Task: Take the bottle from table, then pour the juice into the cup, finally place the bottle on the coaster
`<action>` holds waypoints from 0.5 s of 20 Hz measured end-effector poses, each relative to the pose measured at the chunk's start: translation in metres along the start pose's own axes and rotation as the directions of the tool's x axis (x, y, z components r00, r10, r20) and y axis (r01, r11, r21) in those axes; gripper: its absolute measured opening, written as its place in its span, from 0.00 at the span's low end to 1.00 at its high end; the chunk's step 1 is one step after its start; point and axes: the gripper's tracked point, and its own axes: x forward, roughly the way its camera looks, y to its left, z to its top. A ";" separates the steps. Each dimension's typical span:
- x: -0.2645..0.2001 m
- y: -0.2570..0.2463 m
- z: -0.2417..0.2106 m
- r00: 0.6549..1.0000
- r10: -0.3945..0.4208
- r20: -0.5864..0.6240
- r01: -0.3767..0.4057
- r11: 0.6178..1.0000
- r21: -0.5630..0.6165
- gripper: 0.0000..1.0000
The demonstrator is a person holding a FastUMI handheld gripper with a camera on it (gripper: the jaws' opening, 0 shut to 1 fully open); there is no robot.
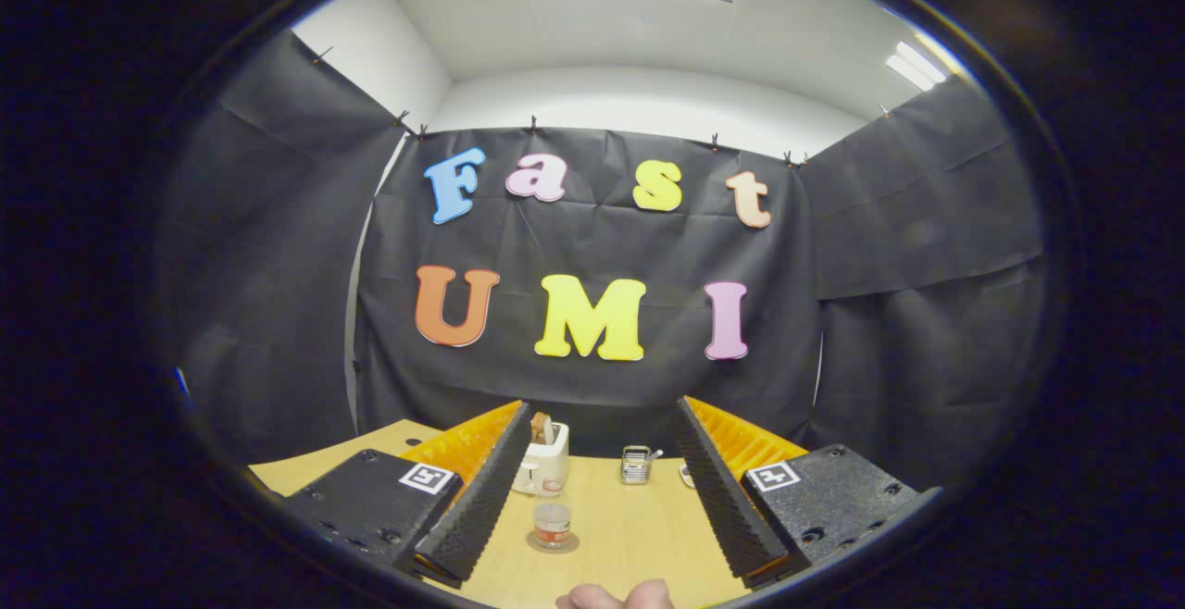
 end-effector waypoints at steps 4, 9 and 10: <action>-0.046 -0.006 -0.002 1.000 -0.021 0.000 0.021 1.000 0.016 1.00; -0.079 -0.006 -0.011 0.998 -0.061 0.010 0.061 0.998 0.003 0.99; -0.083 -0.004 -0.010 0.998 -0.061 0.014 0.061 0.998 0.000 0.99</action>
